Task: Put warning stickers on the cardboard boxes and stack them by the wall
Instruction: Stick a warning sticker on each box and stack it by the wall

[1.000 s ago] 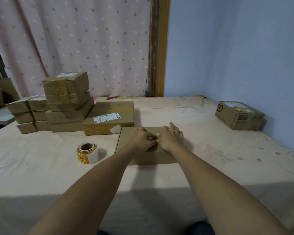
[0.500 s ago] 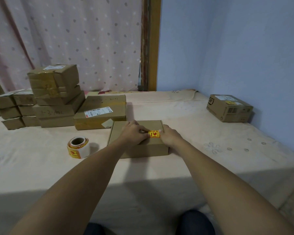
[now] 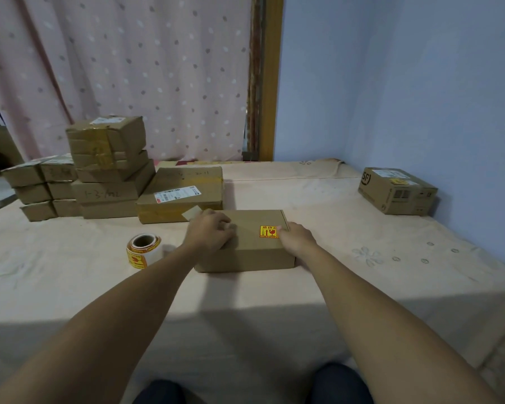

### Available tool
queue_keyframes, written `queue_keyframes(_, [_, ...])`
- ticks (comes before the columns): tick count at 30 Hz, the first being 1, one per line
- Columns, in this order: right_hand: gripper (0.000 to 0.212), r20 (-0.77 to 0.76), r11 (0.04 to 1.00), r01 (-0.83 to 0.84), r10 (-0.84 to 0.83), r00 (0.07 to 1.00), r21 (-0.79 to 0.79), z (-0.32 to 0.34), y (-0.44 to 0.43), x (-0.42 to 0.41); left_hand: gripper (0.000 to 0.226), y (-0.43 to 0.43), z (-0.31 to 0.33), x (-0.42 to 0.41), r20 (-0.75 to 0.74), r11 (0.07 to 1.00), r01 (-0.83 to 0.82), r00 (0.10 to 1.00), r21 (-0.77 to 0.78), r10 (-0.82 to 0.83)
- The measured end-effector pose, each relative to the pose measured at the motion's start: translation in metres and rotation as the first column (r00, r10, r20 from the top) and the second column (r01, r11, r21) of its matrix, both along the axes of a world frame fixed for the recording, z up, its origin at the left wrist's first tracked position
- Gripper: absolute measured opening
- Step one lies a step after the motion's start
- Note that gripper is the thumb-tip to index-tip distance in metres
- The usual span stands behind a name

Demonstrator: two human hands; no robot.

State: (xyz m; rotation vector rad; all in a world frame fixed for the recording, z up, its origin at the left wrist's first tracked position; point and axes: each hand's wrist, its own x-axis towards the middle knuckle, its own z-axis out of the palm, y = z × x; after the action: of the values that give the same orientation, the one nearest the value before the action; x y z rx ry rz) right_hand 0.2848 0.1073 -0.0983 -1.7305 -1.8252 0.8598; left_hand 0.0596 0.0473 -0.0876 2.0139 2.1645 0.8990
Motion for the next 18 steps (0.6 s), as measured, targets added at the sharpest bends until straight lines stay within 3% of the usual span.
queue_keyframes(4, [0.04, -0.054, 0.998, 0.058, -0.059, 0.997, -0.01, 0.008, -0.01, 0.001, 0.036, -0.023, -0.005, -0.032, -0.082, 0.966, -0.248, 0.964, 0.078, 0.255])
queue_keyframes(8, [0.037, -0.244, 0.995, 0.032, -0.053, 0.968, -0.092, 0.005, -0.014, 0.006, 0.04, -0.033, 0.002, -0.03, -0.023, 0.938, -0.314, 0.949, -0.145, 0.314])
queue_keyframes(10, [0.031, -0.382, 0.982, 0.001, -0.074, 0.921, -0.189, 0.008, -0.022, 0.01, 0.034, -0.034, 0.007, -0.016, 0.064, 0.937, -0.282, 0.952, -0.205, 0.3])
queue_keyframes(13, [0.019, -0.465, 0.965, -0.041, -0.088, 0.881, -0.261, 0.017, -0.03, 0.023, 0.031, -0.029, 0.01, -0.004, 0.257, 0.948, -0.261, 0.918, -0.184, 0.303])
queue_keyframes(18, [0.037, -0.603, 0.97, -0.036, -0.12, 0.789, -0.239, 0.037, -0.025, 0.06, 0.03, -0.011, 0.015, 0.01, 0.616, 0.975, -0.209, 0.758, -0.081, 0.214])
